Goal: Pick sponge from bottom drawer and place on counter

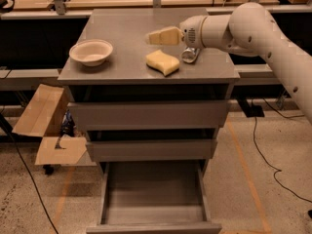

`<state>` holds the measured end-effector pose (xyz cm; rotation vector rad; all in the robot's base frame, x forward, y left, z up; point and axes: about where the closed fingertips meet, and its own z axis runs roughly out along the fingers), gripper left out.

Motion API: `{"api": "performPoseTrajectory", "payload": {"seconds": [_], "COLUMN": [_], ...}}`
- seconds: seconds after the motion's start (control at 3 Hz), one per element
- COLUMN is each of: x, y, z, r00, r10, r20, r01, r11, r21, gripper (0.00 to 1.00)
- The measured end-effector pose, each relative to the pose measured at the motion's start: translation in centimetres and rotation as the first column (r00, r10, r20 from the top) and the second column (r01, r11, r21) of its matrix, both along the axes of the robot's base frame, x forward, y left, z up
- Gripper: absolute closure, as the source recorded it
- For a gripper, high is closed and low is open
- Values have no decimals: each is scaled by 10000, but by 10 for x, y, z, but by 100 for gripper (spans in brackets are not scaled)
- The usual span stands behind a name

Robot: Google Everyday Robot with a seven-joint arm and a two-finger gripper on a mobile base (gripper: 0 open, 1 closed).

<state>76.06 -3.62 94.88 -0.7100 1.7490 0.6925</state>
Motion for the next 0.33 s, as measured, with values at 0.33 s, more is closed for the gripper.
{"api": "performPoseTrajectory", "payload": {"seconds": [0.33], "x": [0], "y": [0], "z": [0], "r00": [10000], "r10": [2], "r20": [-1], "r01": [-2], "r11": [10000], "r21": [0], "gripper": [0]}}
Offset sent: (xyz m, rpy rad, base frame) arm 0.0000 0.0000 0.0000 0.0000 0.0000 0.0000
